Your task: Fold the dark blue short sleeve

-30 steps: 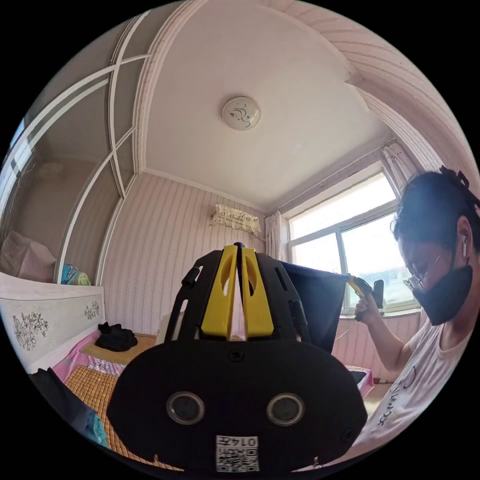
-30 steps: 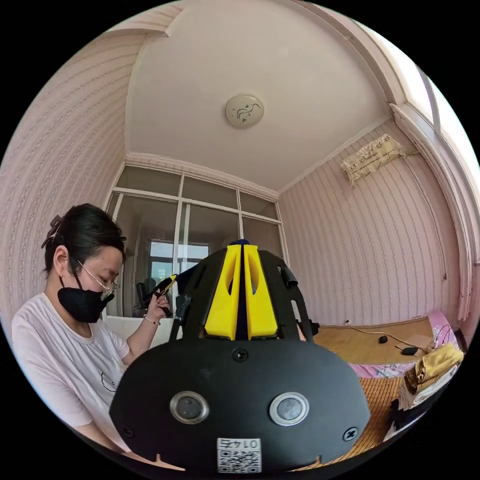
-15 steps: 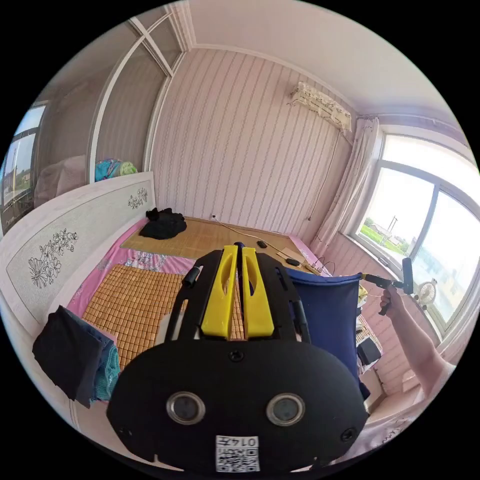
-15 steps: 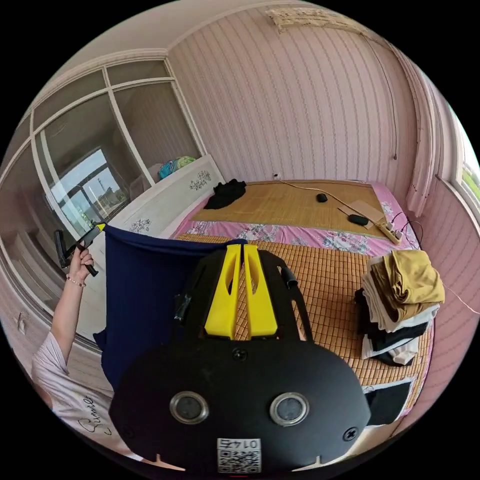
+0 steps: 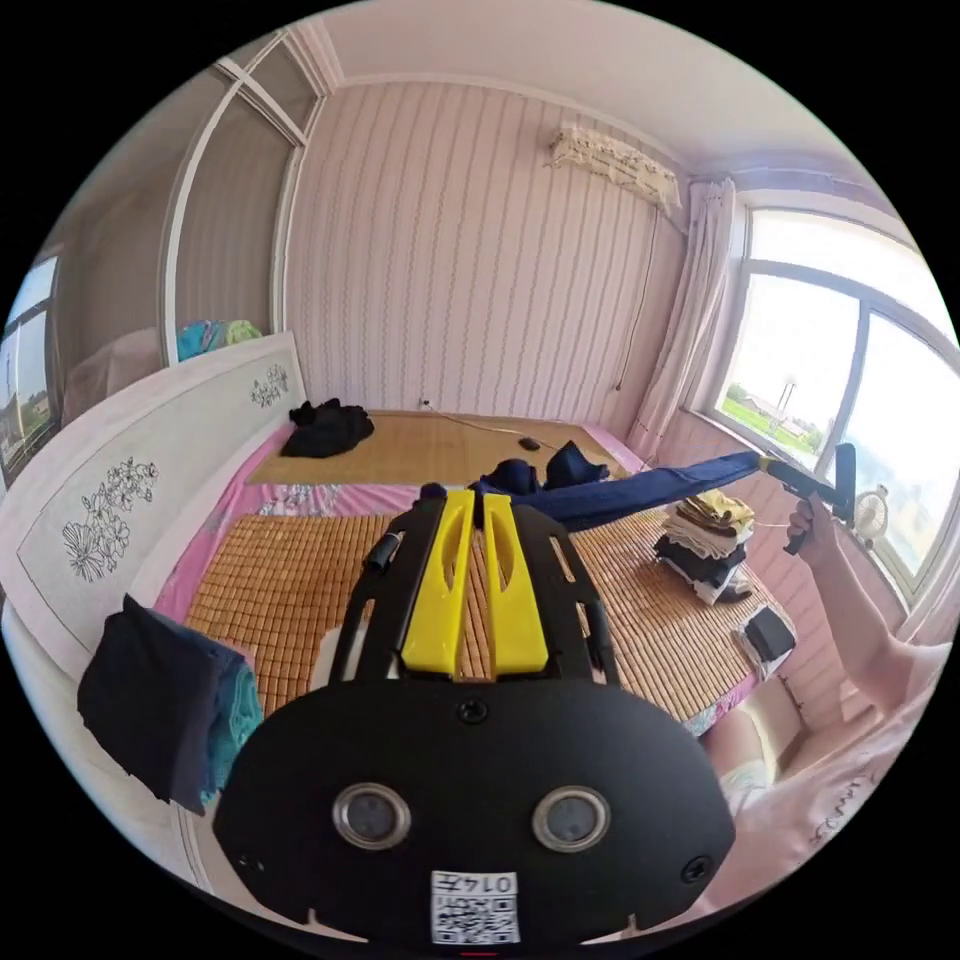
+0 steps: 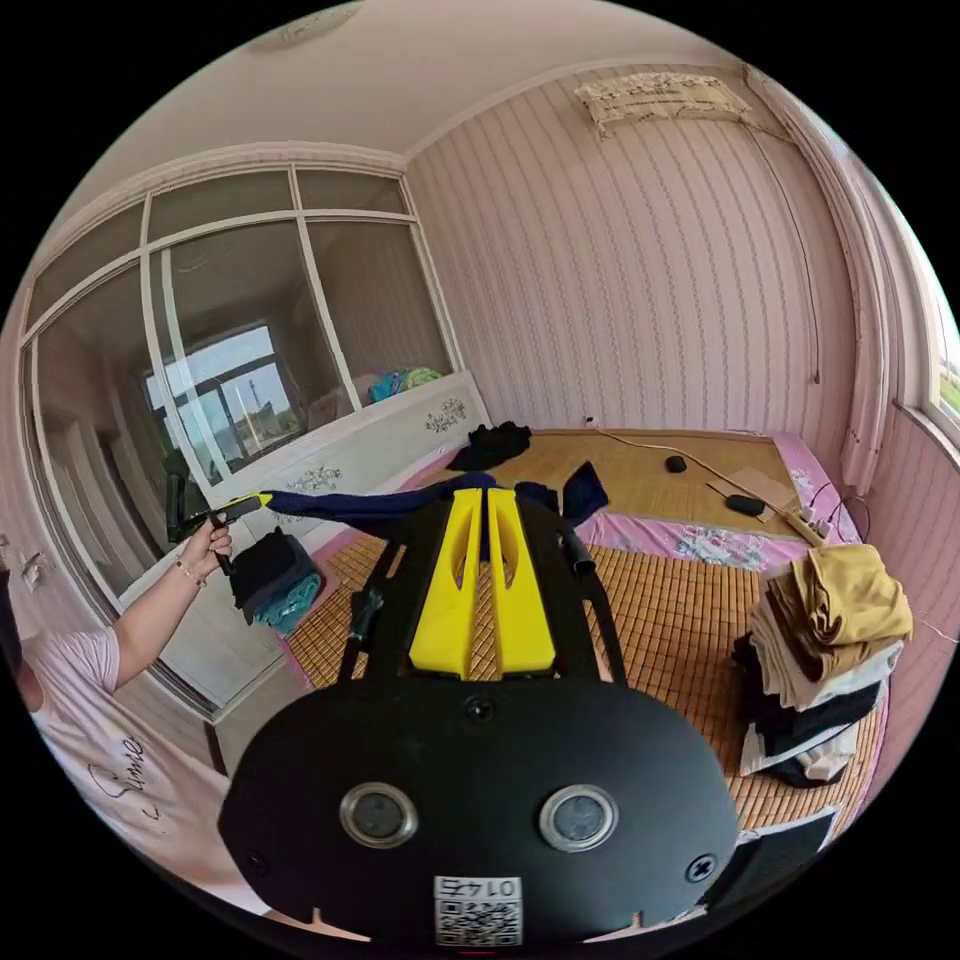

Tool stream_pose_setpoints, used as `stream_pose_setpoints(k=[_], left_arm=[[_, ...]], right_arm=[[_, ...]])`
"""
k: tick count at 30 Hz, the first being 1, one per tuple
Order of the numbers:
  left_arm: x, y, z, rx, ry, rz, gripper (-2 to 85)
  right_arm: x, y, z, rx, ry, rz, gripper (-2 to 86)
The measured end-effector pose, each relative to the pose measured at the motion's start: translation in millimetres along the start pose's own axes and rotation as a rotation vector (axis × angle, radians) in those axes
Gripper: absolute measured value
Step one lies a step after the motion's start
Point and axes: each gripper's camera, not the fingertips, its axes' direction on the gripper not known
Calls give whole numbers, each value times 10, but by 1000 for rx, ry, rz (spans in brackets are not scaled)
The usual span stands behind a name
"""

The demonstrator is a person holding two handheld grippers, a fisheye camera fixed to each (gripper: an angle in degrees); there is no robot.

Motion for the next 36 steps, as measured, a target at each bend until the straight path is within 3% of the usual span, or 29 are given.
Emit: stream_pose_setpoints(k=[9, 15, 24, 31, 36], left_arm=[[-154, 2112, 1805, -476, 107, -193, -9], [-23, 2809, 2146, -670, 98, -184, -9], [111, 3255, 2118, -729, 110, -162, -9], [183, 3309, 2295, -752, 85, -173, -8], [251, 3368, 2364, -759, 86, -189, -8]], right_arm=[[889, 2170, 1403, -509, 112, 389, 5], [980, 2887, 1652, -704, 114, 463, 5], [803, 3110, 1674, -869, 141, 346, 16], [752, 3019, 2002, -870, 181, 332, 93], [752, 3120, 2334, -975, 274, 302, 30]])
